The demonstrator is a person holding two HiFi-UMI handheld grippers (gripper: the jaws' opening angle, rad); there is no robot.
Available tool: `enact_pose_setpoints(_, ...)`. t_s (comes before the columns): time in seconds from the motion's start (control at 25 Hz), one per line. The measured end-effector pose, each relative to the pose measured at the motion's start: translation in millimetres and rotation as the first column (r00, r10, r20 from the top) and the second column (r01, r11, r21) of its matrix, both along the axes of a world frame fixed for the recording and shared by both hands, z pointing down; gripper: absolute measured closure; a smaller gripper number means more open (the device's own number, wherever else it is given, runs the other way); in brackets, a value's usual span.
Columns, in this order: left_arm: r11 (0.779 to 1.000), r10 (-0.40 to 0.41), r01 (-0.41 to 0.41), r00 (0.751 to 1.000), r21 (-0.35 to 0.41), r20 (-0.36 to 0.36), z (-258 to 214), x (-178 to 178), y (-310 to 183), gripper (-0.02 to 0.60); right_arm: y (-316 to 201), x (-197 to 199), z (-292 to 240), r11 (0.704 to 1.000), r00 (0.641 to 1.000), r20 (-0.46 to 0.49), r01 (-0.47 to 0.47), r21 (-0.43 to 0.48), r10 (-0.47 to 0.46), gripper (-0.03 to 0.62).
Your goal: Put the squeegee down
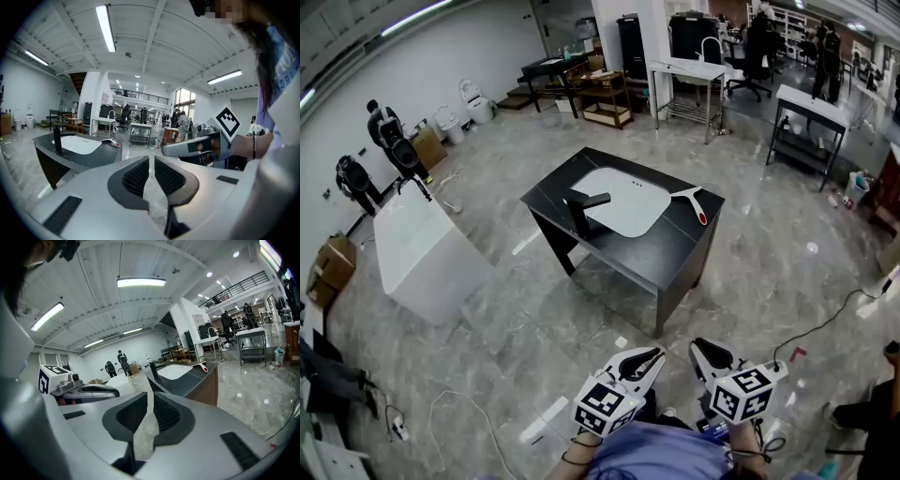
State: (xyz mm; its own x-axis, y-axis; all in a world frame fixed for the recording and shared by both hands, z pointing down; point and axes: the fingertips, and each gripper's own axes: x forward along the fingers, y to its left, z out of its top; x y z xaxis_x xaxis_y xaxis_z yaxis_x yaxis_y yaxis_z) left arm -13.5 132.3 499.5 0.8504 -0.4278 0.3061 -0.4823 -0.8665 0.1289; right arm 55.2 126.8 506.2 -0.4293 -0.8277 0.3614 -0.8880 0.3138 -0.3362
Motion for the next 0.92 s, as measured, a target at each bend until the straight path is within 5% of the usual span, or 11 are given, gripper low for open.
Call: enact_pose_setpoints(0.92, 0.999, 0.011, -0.01, 1.0, 0.041, -0.017, -6, 5, -4, 0.538, 0, 24, -7, 0.998, 0.998, -0.004, -0.06, 0.03, 0.06, 0.544)
